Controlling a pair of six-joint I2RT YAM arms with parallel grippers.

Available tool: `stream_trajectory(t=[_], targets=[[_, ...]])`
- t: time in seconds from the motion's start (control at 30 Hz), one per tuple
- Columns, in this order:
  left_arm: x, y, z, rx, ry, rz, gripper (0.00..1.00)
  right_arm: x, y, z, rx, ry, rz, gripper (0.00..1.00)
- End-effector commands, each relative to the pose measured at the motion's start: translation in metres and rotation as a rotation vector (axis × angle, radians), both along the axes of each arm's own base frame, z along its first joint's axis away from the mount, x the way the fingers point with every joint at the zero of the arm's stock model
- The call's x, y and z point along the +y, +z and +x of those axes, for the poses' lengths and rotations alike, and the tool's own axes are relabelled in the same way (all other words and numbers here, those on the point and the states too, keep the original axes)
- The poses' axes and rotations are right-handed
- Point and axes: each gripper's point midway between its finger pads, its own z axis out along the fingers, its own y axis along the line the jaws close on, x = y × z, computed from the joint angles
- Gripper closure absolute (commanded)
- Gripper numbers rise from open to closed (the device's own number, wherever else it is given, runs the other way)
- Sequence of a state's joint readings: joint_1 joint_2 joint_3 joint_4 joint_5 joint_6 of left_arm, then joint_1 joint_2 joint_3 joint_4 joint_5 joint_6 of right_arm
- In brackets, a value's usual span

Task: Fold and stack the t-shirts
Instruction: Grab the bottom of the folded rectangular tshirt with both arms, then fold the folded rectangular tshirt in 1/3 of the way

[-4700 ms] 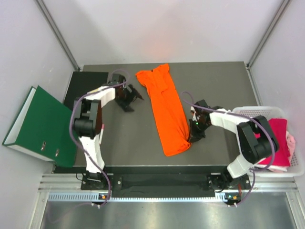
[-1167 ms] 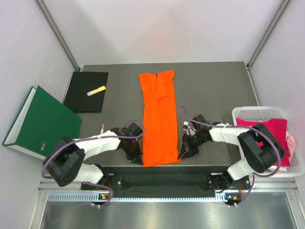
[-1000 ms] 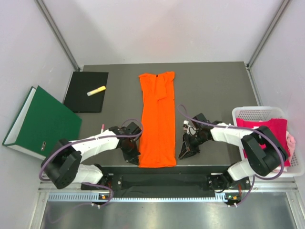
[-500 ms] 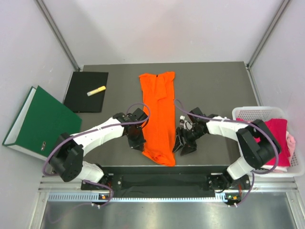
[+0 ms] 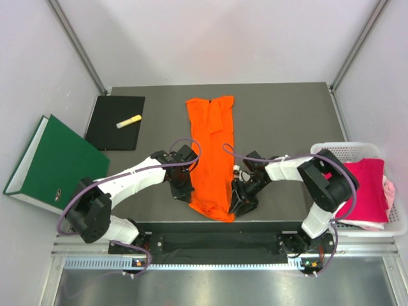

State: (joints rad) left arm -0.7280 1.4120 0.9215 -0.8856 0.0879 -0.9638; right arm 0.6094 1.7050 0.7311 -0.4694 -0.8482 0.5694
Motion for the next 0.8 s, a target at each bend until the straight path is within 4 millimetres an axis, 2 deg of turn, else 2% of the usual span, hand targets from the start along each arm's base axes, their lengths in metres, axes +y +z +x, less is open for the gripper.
stream_trajectory(t=[0.0, 0.1, 0.17, 0.2, 0.23, 0.3, 0.4, 0.53, 0.57, 0.6, 0.77], targets=[[0.007, -0.001, -0.002, 0.004, -0.015, 0.027, 1.00, 0.013, -0.004, -0.013, 0.042, 0.060, 0.015, 0.55], [0.009, -0.003, -0.006, 0.013, -0.013, 0.027, 1.00, 0.019, -0.008, -0.012, 0.030, 0.061, 0.014, 0.60], [0.010, -0.002, -0.008, 0.013, -0.010, 0.025, 1.00, 0.024, -0.009, -0.010, 0.014, 0.059, 0.021, 0.74], [0.011, -0.002, -0.009, 0.014, -0.010, 0.026, 1.00, 0.025, -0.009, -0.009, 0.012, 0.057, 0.020, 0.87], [0.013, -0.002, -0.009, 0.012, -0.010, 0.033, 1.00, 0.026, -0.007, -0.007, 0.004, 0.058, 0.025, 0.94], [0.013, 0.001, -0.008, 0.001, -0.012, 0.036, 1.00, 0.028, 0.000, -0.003, -0.025, 0.054, 0.029, 1.00], [0.016, 0.009, -0.002, -0.026, -0.018, 0.054, 1.00, 0.027, 0.014, 0.009, -0.089, 0.052, 0.007, 1.00], [0.015, 0.022, 0.007, -0.056, -0.043, 0.070, 1.00, 0.038, 0.041, 0.032, -0.179, 0.056, 0.019, 1.00], [0.016, 0.028, 0.017, -0.097, -0.042, 0.088, 1.00, 0.039, 0.044, 0.036, -0.198, 0.055, 0.015, 1.00], [0.016, 0.029, 0.020, -0.100, -0.045, 0.096, 1.00, 0.043, 0.051, 0.044, -0.228, 0.056, 0.026, 1.00], [0.010, 0.043, 0.044, -0.152, -0.073, 0.112, 1.00, 0.041, 0.063, 0.068, -0.281, 0.039, 0.005, 1.00]])
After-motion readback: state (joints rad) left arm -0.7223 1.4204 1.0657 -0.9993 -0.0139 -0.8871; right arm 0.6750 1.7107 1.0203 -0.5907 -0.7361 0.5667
